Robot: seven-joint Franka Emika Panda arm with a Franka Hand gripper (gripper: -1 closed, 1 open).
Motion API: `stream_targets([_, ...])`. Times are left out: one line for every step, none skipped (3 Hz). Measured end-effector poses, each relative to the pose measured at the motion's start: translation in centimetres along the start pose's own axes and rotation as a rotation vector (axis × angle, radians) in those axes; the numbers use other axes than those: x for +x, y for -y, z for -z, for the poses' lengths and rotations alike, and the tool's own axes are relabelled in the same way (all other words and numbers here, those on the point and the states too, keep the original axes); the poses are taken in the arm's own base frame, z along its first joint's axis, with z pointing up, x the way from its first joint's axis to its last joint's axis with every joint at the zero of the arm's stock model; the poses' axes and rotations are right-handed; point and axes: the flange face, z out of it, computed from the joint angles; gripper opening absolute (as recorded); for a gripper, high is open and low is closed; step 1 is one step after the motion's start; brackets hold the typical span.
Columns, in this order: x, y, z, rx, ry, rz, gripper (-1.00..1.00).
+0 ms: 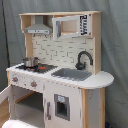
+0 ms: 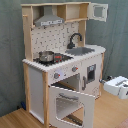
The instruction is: Play with the kitchen
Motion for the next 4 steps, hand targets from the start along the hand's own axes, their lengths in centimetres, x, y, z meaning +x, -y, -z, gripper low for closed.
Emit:
stream_targets([1.4,-1.2,-1.7,-0.007,-0.004,-0.041,1.0])
stream_targets([2.9,-2.1,-2.1,-0.035,-0.048,-0.1,1.0])
stream_targets([5.9,-3.5,-0.9,-0.071,-0.096,-0.141,1.0])
stream_targets([8.5,-4.6,-0.5,-0.09,-0.124,-0.177,1.0])
